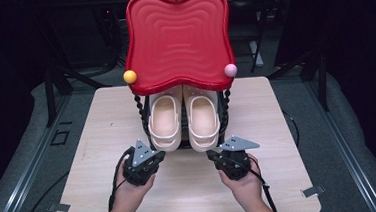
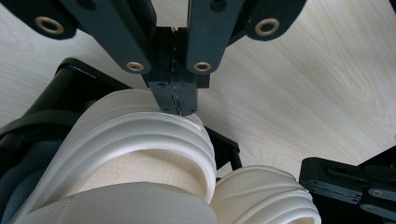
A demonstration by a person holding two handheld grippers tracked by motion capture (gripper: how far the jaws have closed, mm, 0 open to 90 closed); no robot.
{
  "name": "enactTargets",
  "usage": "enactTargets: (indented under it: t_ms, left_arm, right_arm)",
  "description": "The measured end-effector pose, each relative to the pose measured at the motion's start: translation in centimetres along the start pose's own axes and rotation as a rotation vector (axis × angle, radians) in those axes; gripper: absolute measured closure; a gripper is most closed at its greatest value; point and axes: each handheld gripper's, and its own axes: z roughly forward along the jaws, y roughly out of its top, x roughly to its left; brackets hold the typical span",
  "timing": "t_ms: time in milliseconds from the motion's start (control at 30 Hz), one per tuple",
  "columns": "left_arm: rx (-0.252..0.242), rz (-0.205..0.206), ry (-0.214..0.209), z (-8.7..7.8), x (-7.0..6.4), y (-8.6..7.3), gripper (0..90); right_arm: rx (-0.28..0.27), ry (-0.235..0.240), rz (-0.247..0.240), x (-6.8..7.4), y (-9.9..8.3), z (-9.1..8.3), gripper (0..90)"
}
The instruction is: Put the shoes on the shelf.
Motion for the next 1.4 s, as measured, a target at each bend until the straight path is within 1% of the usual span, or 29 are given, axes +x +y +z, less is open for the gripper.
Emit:
enactTargets:
  t_ms: [100, 133, 233, 333, 400, 500, 567, 633, 700, 767, 833, 933, 967, 1000, 1067, 1267, 1400]
  left_arm:
    - [-0.005, 0.004, 0.008, 0.2, 0.5, 0.4, 90.0]
    - [-0.006, -0.003, 0.010, 0.3, 0.6, 0.5, 90.0]
    - [-0.002, -0.005, 0.014, 0.4, 0.9, 0.9, 90.0]
    - [-0.005, -0.010, 0.021, 0.7, 1.2, 1.3, 90.0]
    - [-0.008, -0.019, 0.023, 0.9, 1.4, 1.6, 90.0]
    - [-0.005, -0.028, 0.024, 1.3, 1.8, 2.0, 90.0]
    - [-0.001, -0.027, 0.028, 1.5, 1.9, 2.2, 90.0]
    - [0.001, -0.028, 0.032, 1.8, 2.0, 2.3, 90.0]
    - [0.006, -0.027, 0.030, 2.1, 2.1, 2.5, 90.0]
    - [0.007, -0.029, 0.028, 2.4, 2.1, 2.6, 90.0]
    - [0.011, -0.018, 0.023, 2.8, 1.9, 2.8, 90.0]
    - [0.013, -0.017, 0.019, 3.2, 1.8, 3.1, 90.0]
    - [0.020, -0.009, 0.023, 3.3, 1.7, 3.2, 90.0]
    - [0.017, -0.010, 0.026, 3.5, 1.6, 3.2, 90.0]
    - [0.022, -0.008, 0.030, 3.7, 1.5, 3.3, 90.0]
    - [0.038, -0.020, 0.042, 4.4, 1.8, 3.4, 90.0]
    - [0.048, -0.038, 0.046, 4.9, 2.2, 3.3, 90.0]
  right_arm:
    - [-0.005, -0.004, 0.000, -0.1, 0.4, 0.3, 90.0]
    - [-0.008, -0.003, 0.004, -0.2, 0.6, 0.4, 90.0]
    - [-0.015, -0.003, 0.019, -0.3, 1.1, 0.6, 90.0]
    - [-0.011, -0.016, 0.008, -0.4, 1.5, 1.1, 90.0]
    - [-0.008, -0.026, 0.013, -0.6, 1.7, 1.5, 90.0]
    - [-0.015, -0.035, 0.012, -0.8, 2.2, 1.8, 90.0]
    - [-0.011, -0.041, 0.003, -1.0, 2.6, 1.9, 90.0]
    - [-0.013, -0.054, 0.001, -1.2, 3.0, 2.1, 90.0]
    - [-0.012, -0.054, 0.014, -1.5, 3.3, 2.3, 90.0]
    - [-0.019, -0.052, 0.015, -1.7, 3.6, 2.5, 90.0]
    - [-0.027, -0.054, 0.023, -1.7, 3.7, 2.7, 90.0]
    - [-0.022, -0.054, 0.026, -1.8, 3.9, 3.1, 90.0]
    - [-0.022, -0.057, 0.026, -1.8, 3.9, 3.3, 90.0]
    - [-0.023, -0.053, 0.032, -1.8, 3.9, 3.5, 90.0]
    - [-0.014, -0.060, 0.027, -1.8, 3.9, 3.8, 90.0]
    - [-0.010, -0.065, 0.045, -2.2, 3.9, 4.6, 90.0]
    - [-0.013, -0.059, 0.067, -2.4, 3.9, 5.0, 90.0]
